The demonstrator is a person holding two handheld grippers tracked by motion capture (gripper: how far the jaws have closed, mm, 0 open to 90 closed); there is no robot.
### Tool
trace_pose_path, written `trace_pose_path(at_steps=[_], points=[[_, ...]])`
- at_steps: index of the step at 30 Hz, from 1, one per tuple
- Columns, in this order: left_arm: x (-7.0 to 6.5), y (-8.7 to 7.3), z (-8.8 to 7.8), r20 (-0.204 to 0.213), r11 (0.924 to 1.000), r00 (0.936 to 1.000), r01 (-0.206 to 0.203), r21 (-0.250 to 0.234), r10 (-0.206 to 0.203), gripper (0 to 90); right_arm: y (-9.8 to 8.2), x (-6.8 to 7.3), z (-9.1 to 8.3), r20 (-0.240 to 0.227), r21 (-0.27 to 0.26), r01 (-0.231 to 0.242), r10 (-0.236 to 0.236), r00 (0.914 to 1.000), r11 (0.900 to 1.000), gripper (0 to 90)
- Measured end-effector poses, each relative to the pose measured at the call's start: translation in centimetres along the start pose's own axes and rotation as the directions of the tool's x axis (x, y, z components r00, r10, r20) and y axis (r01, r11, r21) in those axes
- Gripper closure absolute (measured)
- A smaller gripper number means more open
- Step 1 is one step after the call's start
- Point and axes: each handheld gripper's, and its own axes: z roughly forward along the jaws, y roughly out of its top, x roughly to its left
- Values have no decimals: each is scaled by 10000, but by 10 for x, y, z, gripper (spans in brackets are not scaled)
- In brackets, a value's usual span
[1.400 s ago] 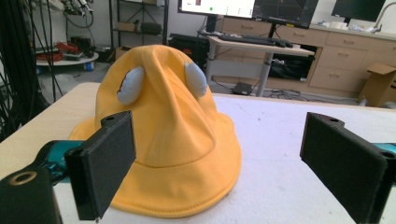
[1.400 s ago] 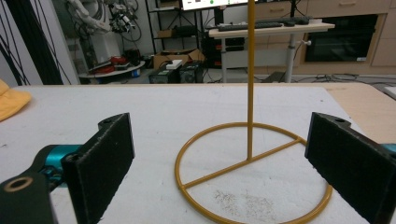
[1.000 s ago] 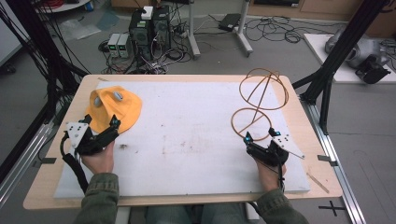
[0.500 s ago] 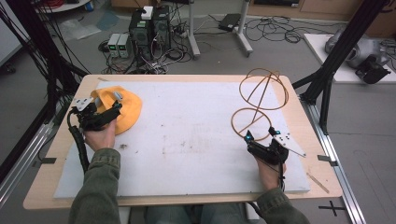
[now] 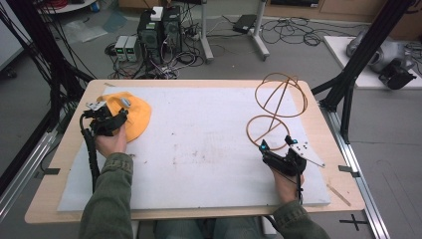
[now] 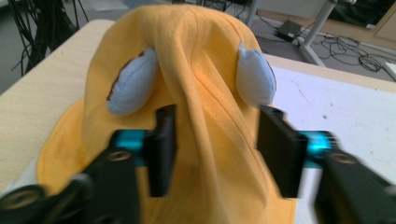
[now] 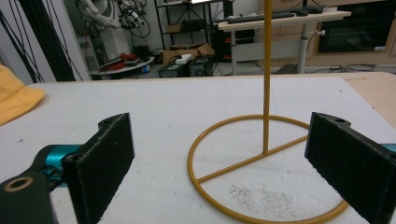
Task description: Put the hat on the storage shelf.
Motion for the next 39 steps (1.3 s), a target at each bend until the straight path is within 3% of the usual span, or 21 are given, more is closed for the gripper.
trace_pose_path(at_steps=[3, 4, 8, 12, 17, 21, 23, 25, 29, 33, 36, 38, 39], points=[[0, -2, 3, -241, 9997, 9997, -38, 260, 45, 667, 0, 0, 0, -23, -12, -37, 37, 10000, 10000, 79], [0, -1, 2, -443, 9998, 9990, -56, 213, 65, 719, 0, 0, 0, -34, -14, -38, 37, 10000, 10000, 79], [3, 0, 1, -533, 9998, 9985, 160, 83, -155, 868, 0, 0, 0, -54, -38, 20, -20, 10000, 10000, 79], [1, -1, 2, -738, 9999, 9972, -111, 30, 113, 882, -1, 0, 1, -67, 26, -42, 42, 10000, 10000, 79], [0, -1, 0, -647, 9999, 9979, -92, -113, 84, 885, -1, 0, 1, -76, 24, -63, 64, 10000, 10000, 79], [1, 1, -9, -99, 9969, 9998, 185, -762, -193, 885, -1, 0, 1, -71, 7, -17, 17, 10000, 10000, 79], [1, 3, -14, 159, 9915, 9990, 443, -1226, -427, 886, -2, 0, 1, -67, 12, 25, -25, 10000, 10000, 79], [0, 6, -21, 280, 9844, 9988, 449, -1702, -407, 886, -2, 0, 1, -63, 11, 32, -32, 10000, 10000, 79], [-4, 13, -40, 792, 9553, 9968, 278, -2943, -46, 886, -2, 0, 1, -65, -3, 65, -65, 10000, 10000, 79], [-10, 22, -64, 1580, 9030, 9855, 126, -4295, 614, 886, -2, 0, 1, -67, 29, 28, -28, 10000, 10000, 79], [-16, 29, -82, 2217, 8453, 9670, 129, -5341, 1253, 885, -2, 0, 1, -53, 19, 92, -91, 9999, 10000, 79], [-21, 35, -92, 2628, 8236, 9543, 333, -5661, 1421, 886, -3, 1, 1, -42, 27, 105, -105, 9999, 9999, 79], [-24, 37, -95, 2717, 8154, 9513, 401, -5775, 1457, 885, -3, 1, 1, -39, 49, 116, -116, 9999, 9999, 79]])
